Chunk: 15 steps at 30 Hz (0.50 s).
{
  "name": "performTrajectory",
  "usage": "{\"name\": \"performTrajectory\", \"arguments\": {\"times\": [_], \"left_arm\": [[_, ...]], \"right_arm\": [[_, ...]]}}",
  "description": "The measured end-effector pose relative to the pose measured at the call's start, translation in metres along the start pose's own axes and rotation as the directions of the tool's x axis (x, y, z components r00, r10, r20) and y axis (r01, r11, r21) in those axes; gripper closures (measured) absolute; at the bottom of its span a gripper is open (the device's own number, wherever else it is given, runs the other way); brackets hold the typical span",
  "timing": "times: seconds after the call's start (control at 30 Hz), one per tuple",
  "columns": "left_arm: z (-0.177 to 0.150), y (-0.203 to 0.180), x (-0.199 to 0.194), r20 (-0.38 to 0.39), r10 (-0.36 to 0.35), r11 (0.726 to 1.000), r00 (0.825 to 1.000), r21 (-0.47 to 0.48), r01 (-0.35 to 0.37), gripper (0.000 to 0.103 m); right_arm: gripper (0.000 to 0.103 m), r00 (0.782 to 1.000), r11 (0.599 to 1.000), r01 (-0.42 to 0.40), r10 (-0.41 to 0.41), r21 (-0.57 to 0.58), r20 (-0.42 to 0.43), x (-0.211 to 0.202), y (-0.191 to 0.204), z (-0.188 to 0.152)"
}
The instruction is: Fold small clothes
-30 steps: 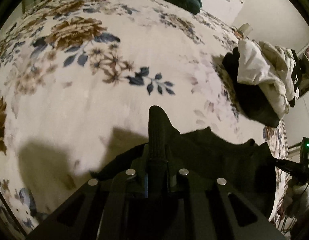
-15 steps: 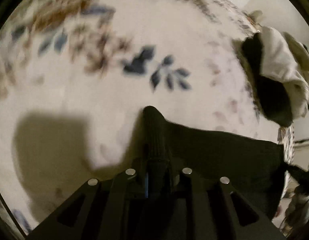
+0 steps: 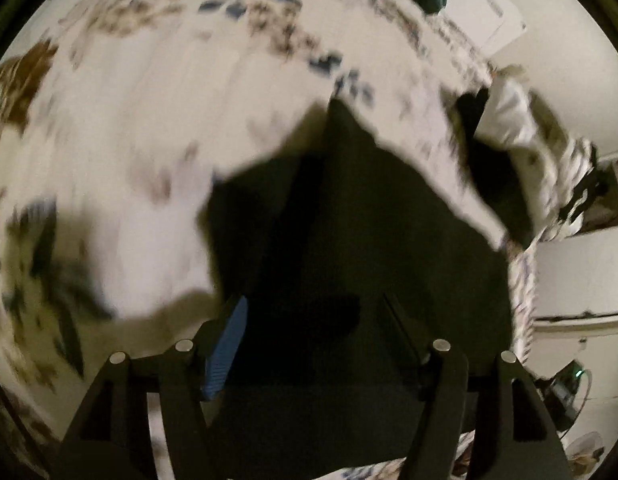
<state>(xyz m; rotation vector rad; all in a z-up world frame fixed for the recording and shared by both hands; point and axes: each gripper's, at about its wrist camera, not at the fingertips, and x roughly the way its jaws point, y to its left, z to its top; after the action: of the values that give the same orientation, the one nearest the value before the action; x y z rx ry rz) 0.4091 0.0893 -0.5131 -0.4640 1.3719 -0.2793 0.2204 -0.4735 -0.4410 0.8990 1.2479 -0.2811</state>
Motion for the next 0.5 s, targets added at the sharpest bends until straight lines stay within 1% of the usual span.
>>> {"name": "performTrajectory", "arguments": {"times": [0.03, 0.07, 0.1, 0.13, 0.2, 0.23, 0.27, 0.3, 0.33, 0.37, 0.4, 0.43, 0.47, 0.5], "left_arm": [[-0.007, 0.002, 0.008, -0.012, 0.016, 1.000, 1.000, -0.005, -0.016, 0.038], [-0.013, 0.003, 0.015, -0.020, 0.024, 1.000, 1.000, -0.009, -0.024, 0.038], [-0.019, 0.002, 0.021, -0.021, 0.038, 0.999, 0.999, -0.010, -0.038, 0.038], [-0.024, 0.002, 0.022, -0.016, 0.047, 0.999, 0.999, -0.007, -0.047, 0.038], [-0.025, -0.001, 0.023, 0.000, 0.059, 0.998, 0.998, 0.002, -0.059, 0.038], [-0.025, -0.001, 0.023, 0.001, 0.065, 0.998, 0.998, 0.003, -0.065, 0.038], [-0.024, -0.002, 0.025, 0.000, 0.069, 0.998, 0.998, 0.003, -0.069, 0.038], [-0.024, -0.002, 0.026, 0.000, 0.072, 0.997, 0.997, 0.003, -0.072, 0.038], [-0.023, -0.003, 0.026, -0.002, 0.075, 0.997, 0.997, 0.004, -0.075, 0.038], [-0.024, -0.003, 0.024, -0.003, 0.077, 0.997, 0.997, 0.009, -0.077, 0.038], [-0.024, -0.004, 0.023, -0.006, 0.078, 0.997, 0.997, 0.016, -0.078, 0.038], [-0.025, -0.005, 0.021, -0.006, 0.076, 0.997, 0.997, 0.021, -0.076, 0.038], [-0.023, -0.005, 0.018, -0.005, 0.067, 0.998, 0.998, 0.021, -0.067, 0.038], [-0.023, -0.004, 0.015, -0.002, 0.058, 0.998, 0.998, 0.018, -0.058, 0.038]], "right_arm": [[0.030, 1.000, 1.000, -0.003, 0.002, -0.011, -0.011, 0.007, -0.002, -0.001], [0.030, 0.999, 0.998, 0.035, -0.037, -0.053, -0.033, 0.022, 0.003, 0.000], [0.030, 0.997, 0.994, 0.066, -0.069, -0.088, -0.035, 0.029, 0.004, 0.000], [0.030, 0.994, 0.984, 0.106, -0.110, -0.145, -0.020, 0.037, 0.010, 0.000], [0.030, 0.980, 0.942, 0.196, -0.199, -0.272, 0.017, 0.052, 0.025, 0.003], [0.031, 0.977, 0.932, 0.205, -0.212, -0.299, 0.012, 0.060, 0.028, 0.005], [0.035, 0.983, 0.934, 0.171, -0.182, -0.314, -0.006, 0.068, 0.029, 0.007], [0.056, 0.992, 0.943, 0.110, -0.125, -0.315, -0.027, 0.075, 0.030, 0.008], [0.075, 0.994, 0.946, 0.086, -0.105, -0.314, -0.043, 0.080, 0.031, 0.009], [0.079, 0.996, 0.953, 0.035, -0.059, -0.300, -0.071, 0.082, 0.033, 0.010], [0.080, 0.991, 0.967, -0.075, 0.046, -0.243, -0.123, 0.079, 0.031, 0.012], [0.081, 0.979, 0.966, -0.162, 0.132, -0.200, -0.156, 0.077, 0.028, 0.015], [0.081, 0.932, 0.938, -0.327, 0.299, -0.117, -0.206, 0.072, 0.023, 0.016], [0.081, 0.845, 0.871, -0.490, 0.480, 0.016, -0.236, 0.069, 0.011, 0.019]]}}
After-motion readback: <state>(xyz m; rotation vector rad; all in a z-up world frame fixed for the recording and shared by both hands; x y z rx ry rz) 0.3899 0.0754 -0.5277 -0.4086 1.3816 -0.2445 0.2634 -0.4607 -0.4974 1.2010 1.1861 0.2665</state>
